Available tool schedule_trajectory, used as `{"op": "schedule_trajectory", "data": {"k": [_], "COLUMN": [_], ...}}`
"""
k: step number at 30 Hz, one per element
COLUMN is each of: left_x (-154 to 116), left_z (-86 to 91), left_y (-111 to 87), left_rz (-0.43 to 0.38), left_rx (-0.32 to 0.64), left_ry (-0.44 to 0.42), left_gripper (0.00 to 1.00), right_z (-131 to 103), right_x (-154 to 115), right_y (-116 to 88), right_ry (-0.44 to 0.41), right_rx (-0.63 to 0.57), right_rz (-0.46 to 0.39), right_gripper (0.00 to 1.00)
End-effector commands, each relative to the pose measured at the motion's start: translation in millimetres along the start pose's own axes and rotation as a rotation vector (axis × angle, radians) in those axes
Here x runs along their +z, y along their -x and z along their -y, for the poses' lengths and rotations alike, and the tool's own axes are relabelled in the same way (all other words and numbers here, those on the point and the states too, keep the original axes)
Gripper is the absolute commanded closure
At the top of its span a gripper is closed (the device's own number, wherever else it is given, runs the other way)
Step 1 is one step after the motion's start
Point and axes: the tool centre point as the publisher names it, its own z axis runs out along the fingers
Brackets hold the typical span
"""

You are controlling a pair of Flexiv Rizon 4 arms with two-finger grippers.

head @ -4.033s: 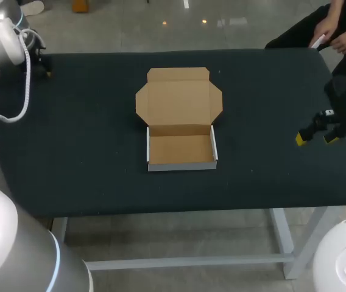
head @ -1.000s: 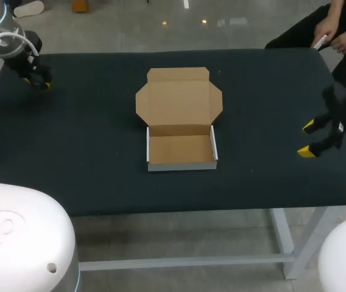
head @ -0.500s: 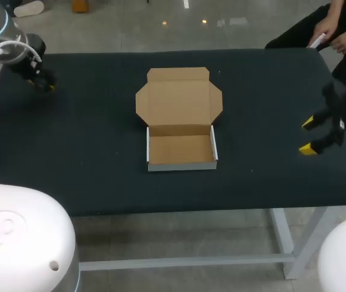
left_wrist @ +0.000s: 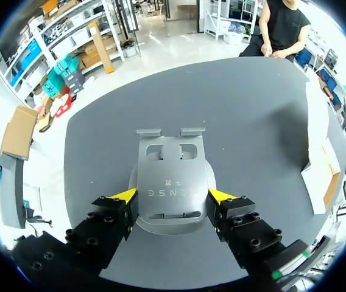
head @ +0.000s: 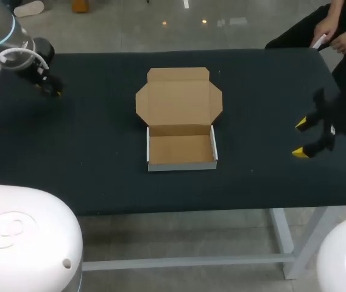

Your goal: Assemble the packaging by folding the flat box into shape, placing the metal phone stand inside, and closing the box properly

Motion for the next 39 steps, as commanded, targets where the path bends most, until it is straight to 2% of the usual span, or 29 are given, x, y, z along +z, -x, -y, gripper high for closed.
{"op": "schedule_trajectory", "data": {"k": [1, 10, 23, 39], "left_x": [-11.3, -20.1, -37.5, -60.4], "left_z": [-4.8, -7.4, -7.3, -37.1], "left_y": [-12.8, -30.5, -46.2, -78.1], "left_rz": [0.015, 0.012, -0.014, -0.048], "left_rx": [0.015, 0.06, 0.129, 0.197], "left_ry": [-0.008, -0.016, -0.037, -0.067], "left_gripper": [1.0, 1.0, 1.0, 1.0], "right_z": [1.1, -2.5, -2.5, -2.5], "right_x": [5.3, 17.1, 17.1, 17.1], "right_y": [-1.1, 2.3, 2.3, 2.3], "right_ry": [0.009, 0.028, 0.028, 0.028], "right_rx": [-0.01, -0.043, -0.043, -0.043], "right_rz": [0.023, 0.001, 0.001, 0.001], "right_gripper": [0.0, 0.0, 0.0, 0.0]}}
